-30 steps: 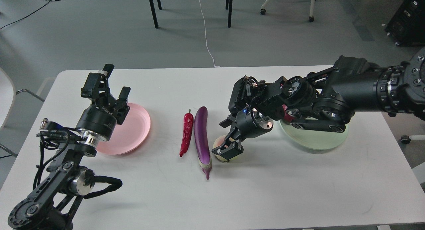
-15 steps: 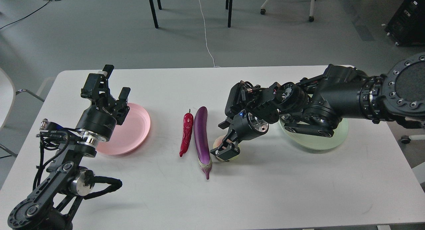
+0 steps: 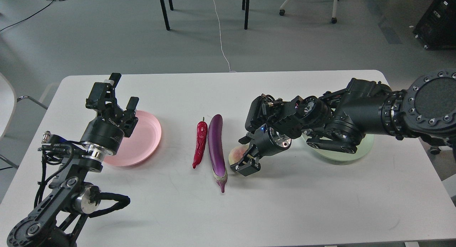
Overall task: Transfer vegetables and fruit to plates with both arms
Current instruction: 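Reach the right gripper down and grasp the peach, then carry the peach onto the green plate beside the pomegranate and release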
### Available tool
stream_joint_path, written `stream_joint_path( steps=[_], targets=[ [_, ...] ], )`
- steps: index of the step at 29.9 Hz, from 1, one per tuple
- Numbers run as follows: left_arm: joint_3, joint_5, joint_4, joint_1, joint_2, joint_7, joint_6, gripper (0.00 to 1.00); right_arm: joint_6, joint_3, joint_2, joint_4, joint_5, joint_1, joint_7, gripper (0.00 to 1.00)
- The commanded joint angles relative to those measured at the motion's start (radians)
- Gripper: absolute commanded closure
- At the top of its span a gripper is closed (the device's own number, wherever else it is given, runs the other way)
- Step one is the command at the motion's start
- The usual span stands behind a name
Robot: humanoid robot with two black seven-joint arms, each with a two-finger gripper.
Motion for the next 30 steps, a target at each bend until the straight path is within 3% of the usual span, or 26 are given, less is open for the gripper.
stream_joint_path(
  steps=[1, 5, 6, 12, 23, 30],
  targets=[
    [-0.005, 0.0, 0.0, 0.0, 0.0, 0.0, 0.002, 0.0, 0.002, -0.029, 0.0, 0.003, -0.001, 0.013, 0.0, 0.4],
    [-0.006, 0.0, 0.0, 0.0, 0.0, 0.0, 0.0, 0.0, 0.002, -0.032, 0.0, 0.006, -0.001, 0.021, 0.0, 0.6],
    [-0.006, 0.0, 0.0, 0.0, 0.0, 0.0, 0.0, 0.0, 0.002, -0.032, 0.0, 0.006, 0.0, 0.022, 0.0, 0.61],
    [-0.006, 0.0, 0.0, 0.0, 0.002, 0.0, 0.0, 0.0, 0.0, -0.011, -0.064, 0.052, 0.002, 0.093, 0.0, 0.61],
    [-0.005, 0.0, -0.014, 0.0, -0.002, 0.001, 0.0, 0.0, 0.0, 0.013, -0.451, 0.093, -0.213, 0.214, 0.0, 0.59],
    [-0.003, 0.0, -0.017, 0.0, -0.002, 0.001, -0.001, 0.0, 0.0, 0.011, -0.601, 0.089, -0.294, 0.202, 0.0, 0.59]
  ],
)
